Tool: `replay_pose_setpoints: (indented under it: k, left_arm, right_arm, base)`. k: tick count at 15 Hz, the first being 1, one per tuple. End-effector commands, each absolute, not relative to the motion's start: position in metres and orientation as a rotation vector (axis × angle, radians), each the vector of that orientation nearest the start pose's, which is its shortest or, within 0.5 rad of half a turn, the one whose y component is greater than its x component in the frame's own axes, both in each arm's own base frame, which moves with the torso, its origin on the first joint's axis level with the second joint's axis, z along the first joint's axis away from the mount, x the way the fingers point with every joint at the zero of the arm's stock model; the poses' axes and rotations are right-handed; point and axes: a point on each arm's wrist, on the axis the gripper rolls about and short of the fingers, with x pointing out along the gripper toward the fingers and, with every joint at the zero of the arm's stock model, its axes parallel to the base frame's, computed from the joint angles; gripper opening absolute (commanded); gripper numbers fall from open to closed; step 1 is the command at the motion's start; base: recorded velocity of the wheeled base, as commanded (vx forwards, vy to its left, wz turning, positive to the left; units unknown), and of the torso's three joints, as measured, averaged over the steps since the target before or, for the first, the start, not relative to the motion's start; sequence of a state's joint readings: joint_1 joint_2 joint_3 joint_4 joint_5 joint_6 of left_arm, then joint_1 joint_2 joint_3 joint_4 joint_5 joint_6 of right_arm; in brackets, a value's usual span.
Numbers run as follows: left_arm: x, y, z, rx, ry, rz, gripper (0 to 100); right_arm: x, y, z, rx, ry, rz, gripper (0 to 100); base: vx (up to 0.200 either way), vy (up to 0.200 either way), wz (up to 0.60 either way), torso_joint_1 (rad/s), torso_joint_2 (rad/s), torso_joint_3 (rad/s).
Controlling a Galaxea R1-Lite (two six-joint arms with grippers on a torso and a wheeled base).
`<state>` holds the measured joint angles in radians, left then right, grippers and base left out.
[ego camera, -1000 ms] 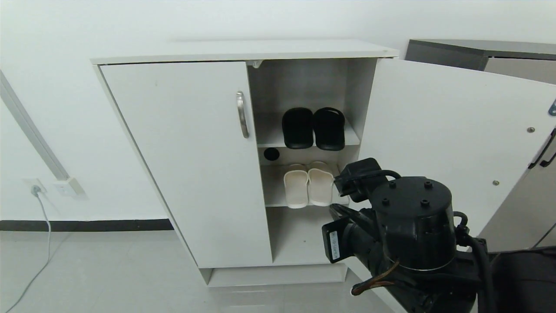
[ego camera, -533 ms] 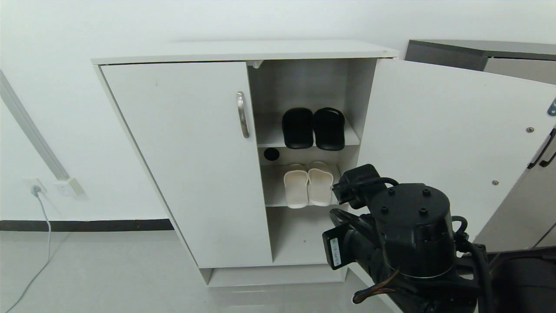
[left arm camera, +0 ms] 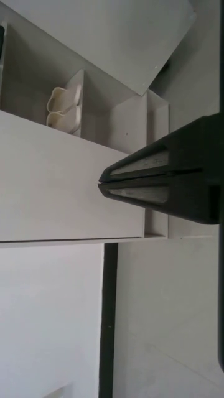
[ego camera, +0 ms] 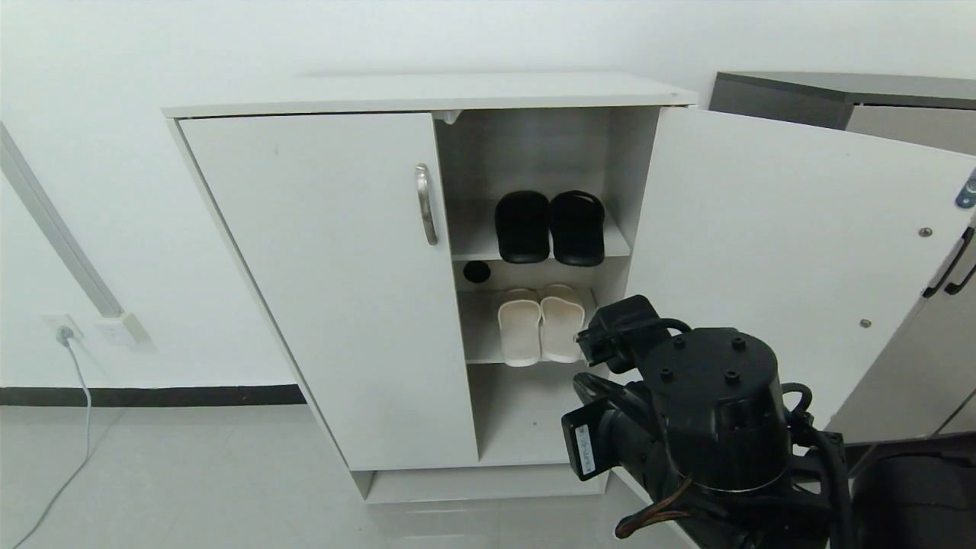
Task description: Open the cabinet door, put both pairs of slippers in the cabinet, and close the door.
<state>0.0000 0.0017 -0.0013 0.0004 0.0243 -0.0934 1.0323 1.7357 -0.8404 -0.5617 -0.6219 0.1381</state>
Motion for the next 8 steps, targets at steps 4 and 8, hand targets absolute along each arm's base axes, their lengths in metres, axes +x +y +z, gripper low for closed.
replay_pose_setpoints:
  k: [4,8]
  left_arm:
    - [-0.0229,0.0006,0.0764,-0.097,-0.003,0.026,0]
    - [-0.0227,0.0006,0.076,-0.098,0.0,0.028,0]
  right_arm:
    - [0.1703,0.2595,0.1707,-0.119,0.264,0.387,0]
    - [0.1702,0.2594,0.1695,-0.122,0.267,0.387,0]
  base:
    - [0.0,0.0,0.0,0.029,-0.31,-0.349]
    - [0.0,0.0,0.0,0.068,-0.49,-0.358]
